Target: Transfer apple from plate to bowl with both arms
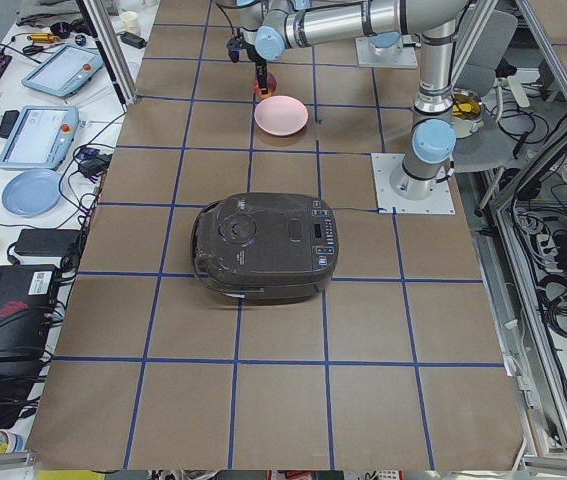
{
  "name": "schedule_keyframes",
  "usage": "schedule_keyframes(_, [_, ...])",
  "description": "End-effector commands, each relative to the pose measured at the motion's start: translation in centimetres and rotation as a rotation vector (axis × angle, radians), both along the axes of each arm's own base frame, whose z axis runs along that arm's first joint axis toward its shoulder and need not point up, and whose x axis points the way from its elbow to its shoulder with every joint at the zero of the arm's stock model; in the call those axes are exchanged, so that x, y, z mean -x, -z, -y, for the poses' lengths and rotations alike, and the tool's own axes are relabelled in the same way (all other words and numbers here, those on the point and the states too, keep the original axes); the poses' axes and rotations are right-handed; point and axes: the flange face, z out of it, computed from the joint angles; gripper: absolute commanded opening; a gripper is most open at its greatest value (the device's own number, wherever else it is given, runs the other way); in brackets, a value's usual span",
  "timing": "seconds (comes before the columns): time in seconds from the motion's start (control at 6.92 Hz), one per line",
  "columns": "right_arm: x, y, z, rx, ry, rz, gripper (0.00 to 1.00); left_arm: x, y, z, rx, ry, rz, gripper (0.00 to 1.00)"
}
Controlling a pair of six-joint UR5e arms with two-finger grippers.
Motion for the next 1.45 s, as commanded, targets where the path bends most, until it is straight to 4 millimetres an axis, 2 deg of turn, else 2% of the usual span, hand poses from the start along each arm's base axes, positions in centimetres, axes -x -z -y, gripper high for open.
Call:
schedule_keyframes(0.0, [-9.9,-1.8,0.4,0.039,-0.065,0.004,0.00,-0.1,-1.0,0.3,0.006,-0.005,-0.005,0.00])
schedule_keyframes(0.14, [-14.2,-1.6,0.4,0.093,-0.078,-0.011,0.00,-0.1,-1.0,0.2,0.004,-0.004,-0.005,0.00])
schedule_keyframes(0.29, [-16.9,-0.6,-0.5,0.101,-0.089,0.004,0.00,-0.1,-1.0,0.2,0.004,-0.004,-0.005,0.00])
schedule_keyframes(0.43, [-17.6,1.1,-1.4,0.109,-0.093,0.022,0.00,-0.1,-0.9,0.2,0.003,-0.004,-0.004,0.00])
schedule_keyframes(0.72, [-17.7,3.8,-3.6,0.079,-0.088,0.024,0.00,0.2,-0.8,0.0,0.001,-0.016,-0.004,0.00])
schedule_keyframes(0.87, [-17.7,3.9,-3.8,0.072,-0.086,0.024,0.11,0.4,-0.7,0.0,0.002,-0.021,-0.003,0.00])
schedule_keyframes(1.01, [-17.7,3.9,-3.8,0.064,-0.062,0.021,0.75,0.8,-0.3,0.1,0.000,-0.079,-0.002,0.00])
schedule_keyframes(1.16, [-17.7,3.5,-3.6,0.067,-0.008,0.011,1.00,2.2,-0.2,0.2,0.002,-0.170,-0.061,0.00])
schedule_keyframes(1.3, [-17.4,2.3,-3.1,0.089,-0.003,0.002,1.00,3.3,0.1,0.0,0.006,-0.191,-0.067,0.00])
